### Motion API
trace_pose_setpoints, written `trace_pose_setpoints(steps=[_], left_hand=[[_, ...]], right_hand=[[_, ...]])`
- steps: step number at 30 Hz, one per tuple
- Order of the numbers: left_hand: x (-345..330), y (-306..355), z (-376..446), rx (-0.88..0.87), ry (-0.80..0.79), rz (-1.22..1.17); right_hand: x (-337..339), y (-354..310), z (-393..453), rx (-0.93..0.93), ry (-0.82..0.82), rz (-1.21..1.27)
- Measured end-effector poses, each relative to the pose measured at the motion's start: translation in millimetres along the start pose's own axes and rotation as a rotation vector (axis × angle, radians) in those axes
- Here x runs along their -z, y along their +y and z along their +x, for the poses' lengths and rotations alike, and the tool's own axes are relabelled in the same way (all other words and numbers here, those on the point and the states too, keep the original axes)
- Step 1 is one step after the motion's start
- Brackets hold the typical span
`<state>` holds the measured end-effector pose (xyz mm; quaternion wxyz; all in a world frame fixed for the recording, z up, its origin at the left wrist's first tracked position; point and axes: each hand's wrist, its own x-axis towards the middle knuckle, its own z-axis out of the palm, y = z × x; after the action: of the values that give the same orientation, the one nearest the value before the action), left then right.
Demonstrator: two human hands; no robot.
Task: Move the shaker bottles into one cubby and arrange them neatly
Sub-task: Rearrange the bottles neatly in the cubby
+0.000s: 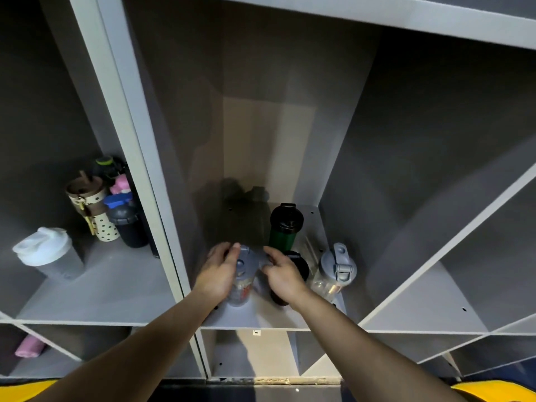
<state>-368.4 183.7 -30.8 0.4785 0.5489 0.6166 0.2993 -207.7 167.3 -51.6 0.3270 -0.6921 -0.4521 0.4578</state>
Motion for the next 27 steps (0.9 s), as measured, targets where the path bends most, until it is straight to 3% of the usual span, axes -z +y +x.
trace_pose_setpoints(steps=[4, 7, 13, 16, 20, 27], left_hand=[[-22, 19, -6, -0.294, 0.054, 0.089], [-45, 27, -8, -0.381, 0.066, 0.092], [-93, 19, 1, -0.022, -0.143, -0.097], [-104, 12, 6, 0.096, -0.147, -0.001], [-113, -12, 23, 0.191, -0.211, -0.052], [-121, -29, 34, 0.175, -0.235, -0.348]], right_hand=[[30, 4, 7, 0.043, 0.098, 0.000], [51, 42, 32, 0.032, 0.135, 0.062], [64, 34, -12, -0.040, 0.143, -0.016], [58, 46, -11, -0.060, 0.116, -0.030], [52, 60, 3, -0.083, 0.135, -0.017], [57, 71, 11, -0.078, 0.094, -0.019]])
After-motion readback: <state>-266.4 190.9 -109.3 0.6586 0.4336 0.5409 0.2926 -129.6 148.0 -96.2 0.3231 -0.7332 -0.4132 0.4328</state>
